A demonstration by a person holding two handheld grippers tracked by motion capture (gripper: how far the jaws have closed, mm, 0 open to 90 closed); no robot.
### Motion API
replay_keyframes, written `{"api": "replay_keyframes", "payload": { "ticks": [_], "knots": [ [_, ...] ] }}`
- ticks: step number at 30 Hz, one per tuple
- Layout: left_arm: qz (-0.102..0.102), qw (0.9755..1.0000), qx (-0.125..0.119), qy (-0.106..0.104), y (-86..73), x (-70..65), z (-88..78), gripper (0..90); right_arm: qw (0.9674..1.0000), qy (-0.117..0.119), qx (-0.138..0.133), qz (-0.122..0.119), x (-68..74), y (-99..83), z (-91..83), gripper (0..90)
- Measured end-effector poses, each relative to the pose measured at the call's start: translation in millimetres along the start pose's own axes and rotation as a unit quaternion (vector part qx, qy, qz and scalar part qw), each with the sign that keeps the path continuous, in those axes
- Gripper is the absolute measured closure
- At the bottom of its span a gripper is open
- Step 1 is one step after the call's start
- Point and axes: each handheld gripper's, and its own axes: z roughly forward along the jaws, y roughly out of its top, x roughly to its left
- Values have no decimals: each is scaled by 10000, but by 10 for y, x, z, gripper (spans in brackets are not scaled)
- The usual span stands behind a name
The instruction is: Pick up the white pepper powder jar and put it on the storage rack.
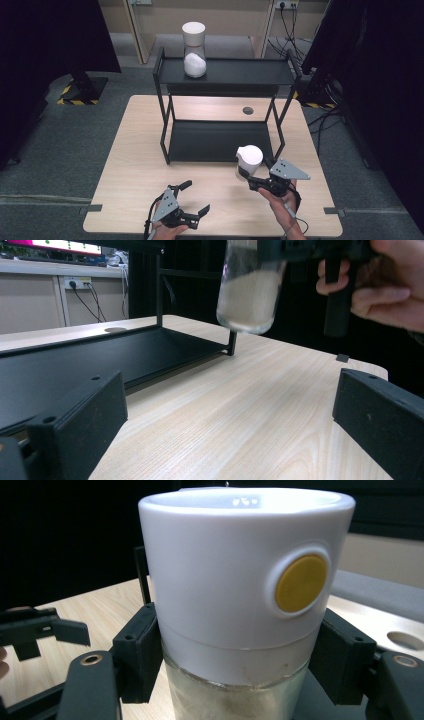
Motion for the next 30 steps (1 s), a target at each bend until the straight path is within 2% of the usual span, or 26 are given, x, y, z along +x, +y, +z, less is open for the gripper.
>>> {"api": "replay_keyframes", "payload": {
  "ticks": [11, 17, 21, 26, 30],
  "knots": [
    [-39, 10000, -7, 31, -3, -2, -3, 2, 9998, 187, 31, -17, -94, 367, -29, 309],
    [-69, 10000, -8, 40, -3, 6, -8, 2, 9994, 326, -73, 40, -132, 554, -31, 309],
    [-71, 10000, -9, 38, -3, 6, -8, 2, 9993, 368, -102, -27, -147, 721, -11, 309],
    [-85, 9999, -26, 54, -3, 12, -15, 2, 9985, 506, -202, 48, -233, 892, 4, 309],
    [-85, 9999, -28, 55, -2, 14, -17, 2, 9985, 503, -208, 44, -282, 1037, -1, 309]
  ]
}}
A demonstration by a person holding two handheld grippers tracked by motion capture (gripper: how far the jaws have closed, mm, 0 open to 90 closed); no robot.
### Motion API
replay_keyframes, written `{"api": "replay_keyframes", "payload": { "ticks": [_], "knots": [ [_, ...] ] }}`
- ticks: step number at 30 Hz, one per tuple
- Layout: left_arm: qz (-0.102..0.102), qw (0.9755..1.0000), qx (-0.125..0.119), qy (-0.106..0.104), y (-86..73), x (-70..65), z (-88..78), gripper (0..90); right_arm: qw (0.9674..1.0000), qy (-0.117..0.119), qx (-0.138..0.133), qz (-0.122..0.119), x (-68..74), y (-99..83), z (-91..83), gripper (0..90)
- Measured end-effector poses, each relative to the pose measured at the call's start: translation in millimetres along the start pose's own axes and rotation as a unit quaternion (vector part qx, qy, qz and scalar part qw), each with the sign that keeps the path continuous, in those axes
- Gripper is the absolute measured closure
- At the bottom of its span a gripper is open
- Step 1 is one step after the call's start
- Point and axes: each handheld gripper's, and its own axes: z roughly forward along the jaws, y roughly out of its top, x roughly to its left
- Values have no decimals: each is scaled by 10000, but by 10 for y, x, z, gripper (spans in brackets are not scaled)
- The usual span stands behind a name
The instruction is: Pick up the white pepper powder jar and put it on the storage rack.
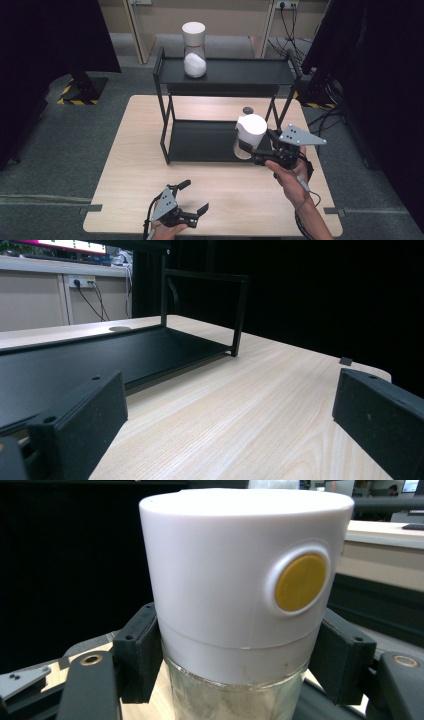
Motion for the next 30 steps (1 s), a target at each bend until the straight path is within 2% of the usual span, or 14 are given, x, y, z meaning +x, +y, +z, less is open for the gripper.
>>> {"api": "replay_keyframes", "payload": {
  "ticks": [14, 22, 30],
  "knots": [
    [-21, 10000, -8, 1, -3, 8, 3, 1, 10000, -38, -14, -21, -137, 455, 106, 309],
    [-29, 10000, -20, 2, -3, 8, -4, 1, 9999, -89, 33, -95, -170, 749, 228, 309],
    [-39, 10000, -14, -6, -2, 14, -7, 1, 9998, -117, 95, -101, -185, 963, 343, 309]
  ]
}}
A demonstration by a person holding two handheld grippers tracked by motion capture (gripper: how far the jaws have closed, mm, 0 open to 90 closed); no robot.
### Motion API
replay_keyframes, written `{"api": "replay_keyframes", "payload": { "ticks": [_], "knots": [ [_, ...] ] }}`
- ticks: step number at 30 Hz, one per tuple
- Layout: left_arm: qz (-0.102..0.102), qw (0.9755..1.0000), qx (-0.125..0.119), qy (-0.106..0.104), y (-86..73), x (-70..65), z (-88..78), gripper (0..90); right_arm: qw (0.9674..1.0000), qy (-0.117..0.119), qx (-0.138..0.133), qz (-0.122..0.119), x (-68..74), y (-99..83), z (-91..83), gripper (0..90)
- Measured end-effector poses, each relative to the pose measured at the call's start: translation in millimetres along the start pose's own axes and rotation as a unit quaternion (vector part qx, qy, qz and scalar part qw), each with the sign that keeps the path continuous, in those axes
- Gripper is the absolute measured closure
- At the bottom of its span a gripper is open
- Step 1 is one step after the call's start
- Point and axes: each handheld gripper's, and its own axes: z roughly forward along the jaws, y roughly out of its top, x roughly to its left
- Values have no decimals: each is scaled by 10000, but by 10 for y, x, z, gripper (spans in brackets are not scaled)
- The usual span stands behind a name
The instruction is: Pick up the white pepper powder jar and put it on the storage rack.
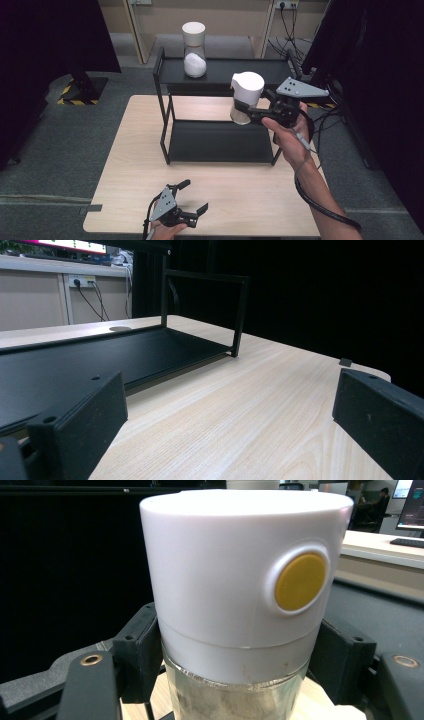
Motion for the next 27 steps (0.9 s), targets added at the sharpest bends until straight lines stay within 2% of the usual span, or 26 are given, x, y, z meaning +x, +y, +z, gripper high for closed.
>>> {"api": "replay_keyframes", "payload": {
  "ticks": [7, 15, 27],
  "knots": [
    [-21, 10000, -10, 0, -1, 8, -7, 1, 10000, -25, 28, 0, -16, 243, 129, 309],
    [-20, 10000, -14, -7, 2, 14, -14, 1, 9999, -38, 69, 125, -68, 398, 255, 309],
    [-33, 10000, -23, -26, 2, 14, -21, 1, 9994, -266, 144, 143, -100, 644, 430, 309]
  ]
}}
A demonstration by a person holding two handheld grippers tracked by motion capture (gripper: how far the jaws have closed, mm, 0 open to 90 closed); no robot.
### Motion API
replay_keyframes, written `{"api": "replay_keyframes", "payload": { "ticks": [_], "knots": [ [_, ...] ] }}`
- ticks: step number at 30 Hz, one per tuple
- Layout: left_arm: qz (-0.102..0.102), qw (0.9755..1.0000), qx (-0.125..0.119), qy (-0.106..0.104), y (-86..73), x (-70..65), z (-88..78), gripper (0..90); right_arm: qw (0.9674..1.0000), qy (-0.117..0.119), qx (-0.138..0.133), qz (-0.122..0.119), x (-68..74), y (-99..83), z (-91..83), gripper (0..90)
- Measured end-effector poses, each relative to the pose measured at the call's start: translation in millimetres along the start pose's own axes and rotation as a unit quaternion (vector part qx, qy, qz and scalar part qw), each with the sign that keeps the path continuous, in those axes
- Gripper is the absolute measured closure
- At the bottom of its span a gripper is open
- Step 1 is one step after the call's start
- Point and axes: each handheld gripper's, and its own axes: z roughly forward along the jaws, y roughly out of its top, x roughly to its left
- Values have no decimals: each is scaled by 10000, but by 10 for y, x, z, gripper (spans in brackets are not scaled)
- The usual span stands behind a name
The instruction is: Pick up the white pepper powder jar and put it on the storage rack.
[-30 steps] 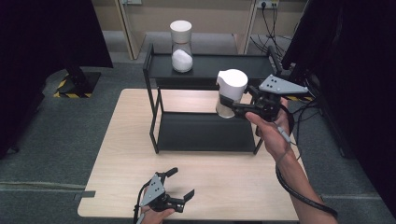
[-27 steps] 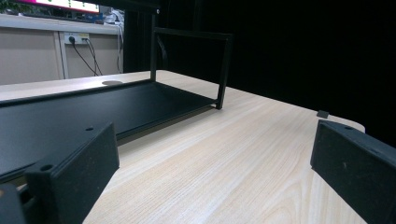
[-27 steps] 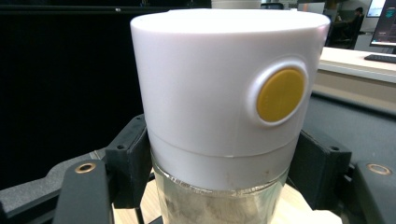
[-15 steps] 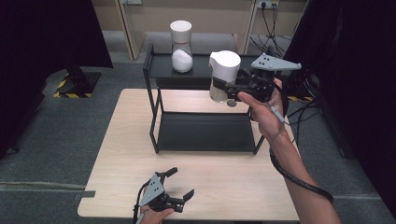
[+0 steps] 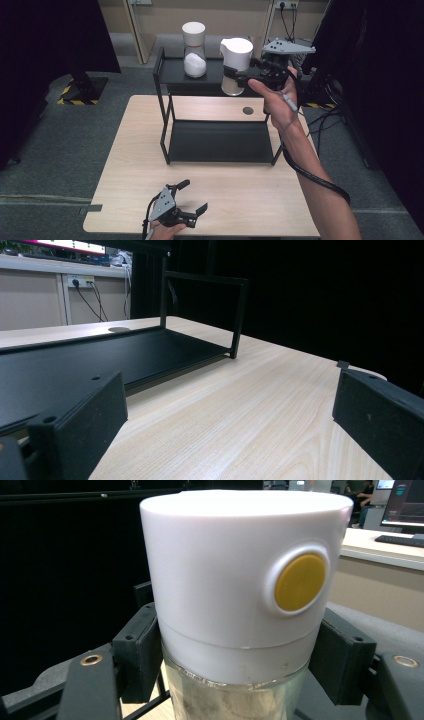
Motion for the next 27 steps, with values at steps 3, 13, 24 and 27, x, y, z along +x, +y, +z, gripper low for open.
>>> {"api": "replay_keyframes", "payload": {
  "ticks": [3, 13, 24, 27],
  "knots": [
    [-15, 10000, -2, -2, 0, 5, -2, 1, 10000, -37, 14, 4, -18, 39, 49, 309],
    [-35, 10000, -34, 9, 0, 17, -20, 1, 9995, -306, 66, 75, -93, 122, 242, 309],
    [-43, 10000, -32, -15, -1, 19, -19, 1, 9977, -657, 119, 138, -191, 112, 424, 309],
    [-58, 10000, -31, -21, -2, 23, -19, 1, 9970, -750, 121, 166, -203, 98, 469, 309]
  ]
}}
